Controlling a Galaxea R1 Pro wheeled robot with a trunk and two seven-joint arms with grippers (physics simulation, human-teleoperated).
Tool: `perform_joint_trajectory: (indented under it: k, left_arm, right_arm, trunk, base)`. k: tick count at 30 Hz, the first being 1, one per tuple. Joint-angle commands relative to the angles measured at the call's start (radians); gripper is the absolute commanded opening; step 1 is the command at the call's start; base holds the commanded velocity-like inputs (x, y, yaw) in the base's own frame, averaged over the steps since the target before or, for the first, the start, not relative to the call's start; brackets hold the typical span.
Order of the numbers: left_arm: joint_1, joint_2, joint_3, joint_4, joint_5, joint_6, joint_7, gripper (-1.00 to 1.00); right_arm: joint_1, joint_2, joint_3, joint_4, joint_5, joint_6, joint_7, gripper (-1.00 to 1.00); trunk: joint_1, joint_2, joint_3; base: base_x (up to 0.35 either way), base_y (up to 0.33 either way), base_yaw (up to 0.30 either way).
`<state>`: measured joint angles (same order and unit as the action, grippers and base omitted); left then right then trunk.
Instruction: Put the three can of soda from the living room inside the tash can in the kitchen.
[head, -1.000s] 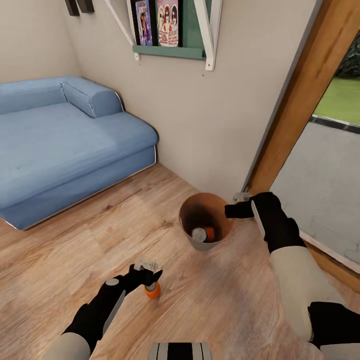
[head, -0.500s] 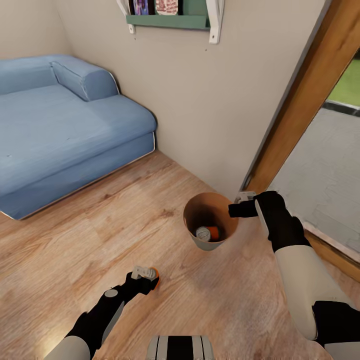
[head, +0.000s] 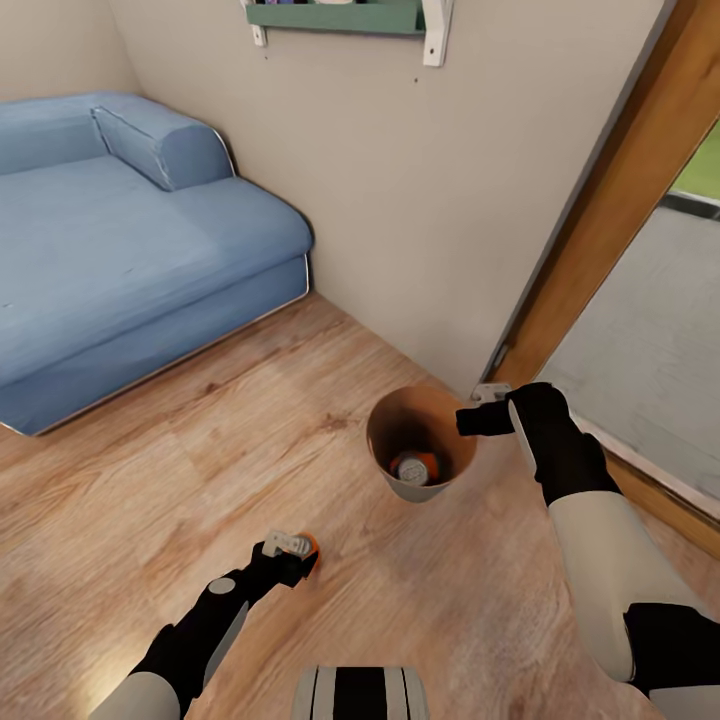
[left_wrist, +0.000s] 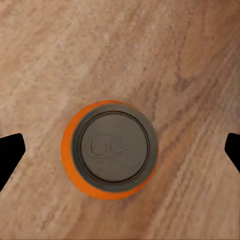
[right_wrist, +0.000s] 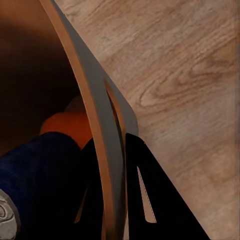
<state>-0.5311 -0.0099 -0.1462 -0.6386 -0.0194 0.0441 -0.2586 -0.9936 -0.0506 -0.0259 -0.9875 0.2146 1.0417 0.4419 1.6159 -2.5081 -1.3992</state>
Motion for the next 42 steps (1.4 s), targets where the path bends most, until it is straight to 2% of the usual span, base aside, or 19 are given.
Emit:
perform_joint_trajectory:
  k: [1,10,19,28,33,42]
  left_arm:
    - [0.0,0.0,0.0,0.0,0.0,0.001,0.0,1.0]
    - [0.001,-0.001,0.0,-0.021,0.0,0.001,0.002,1.0]
    - [0.002,-0.002,0.0,-0.022,-0.001,0.008,0.002,1.0]
    - [0.002,-0.001,0.0,-0.025,0.001,0.002,0.002,1.0]
    - [0.002,-0.002,0.0,-0.024,0.0,0.006,0.002,1.0]
    - [0.002,-0.001,0.0,-0.026,0.0,0.004,0.002,1.0]
  right_arm:
    - [0.0,0.0,0.0,0.0,-0.033,0.005,0.008,-1.0]
    - [0.002,0.003,0.002,0.0,-0.031,0.005,0.008,-1.0]
    - [0.003,0.004,0.003,0.0,-0.031,0.005,0.008,-1.0]
    - [0.003,0.008,0.004,-0.002,-0.028,0.005,0.008,-1.0]
    - [0.004,0.009,0.004,-0.003,-0.028,0.005,0.007,-1.0]
    - [0.004,0.009,0.005,-0.003,-0.027,0.005,0.006,-1.0]
  trunk:
    - [0.0,0.0,0.0]
    - [0.0,0.0,0.0]
    - [0.004,-0.002,-0.039]
    - [0.004,-0.002,-0.047]
    - [0.006,-0.003,-0.067]
    - [0.006,-0.003,-0.073]
  base:
    - [0.211,0.039,0.0]
    - [0.048,0.008,0.0]
    - [0.001,0.0,0.0]
    - [0.0,0.0,0.0]
    - [0.0,0.0,0.0]
    - [0.026,0.0,0.0]
